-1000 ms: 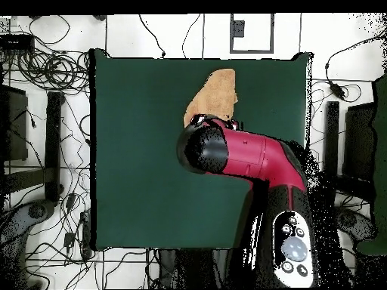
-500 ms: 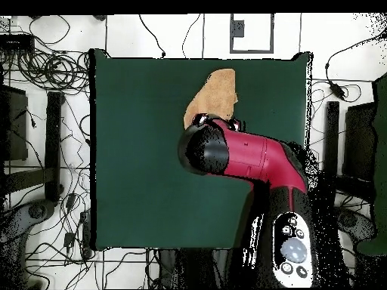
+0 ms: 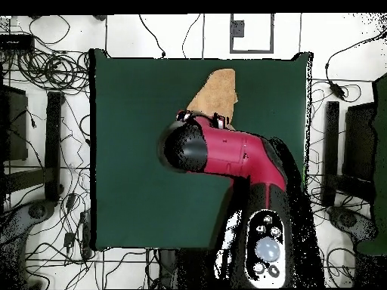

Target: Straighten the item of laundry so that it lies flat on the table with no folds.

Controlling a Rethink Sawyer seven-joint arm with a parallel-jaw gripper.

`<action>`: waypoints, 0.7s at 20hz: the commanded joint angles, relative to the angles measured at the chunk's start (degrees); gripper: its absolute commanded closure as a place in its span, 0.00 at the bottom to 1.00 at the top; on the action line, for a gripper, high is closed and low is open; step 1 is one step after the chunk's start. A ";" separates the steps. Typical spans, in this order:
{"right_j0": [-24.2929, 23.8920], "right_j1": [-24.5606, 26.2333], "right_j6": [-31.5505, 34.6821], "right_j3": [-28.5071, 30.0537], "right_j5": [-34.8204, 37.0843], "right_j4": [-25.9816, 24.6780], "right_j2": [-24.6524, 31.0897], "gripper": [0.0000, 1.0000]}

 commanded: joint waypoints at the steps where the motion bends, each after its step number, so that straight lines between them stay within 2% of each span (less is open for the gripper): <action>1: 3.83 4.92 15.22 -0.35 8.41 4.74 1.38 0.00; 4: 4.51 6.54 15.84 -0.54 6.96 6.14 1.51 0.00; 8: 3.81 9.46 14.89 0.06 2.39 9.08 4.39 0.00; 14: 4.66 11.30 13.90 -0.38 0.35 10.45 3.58 0.00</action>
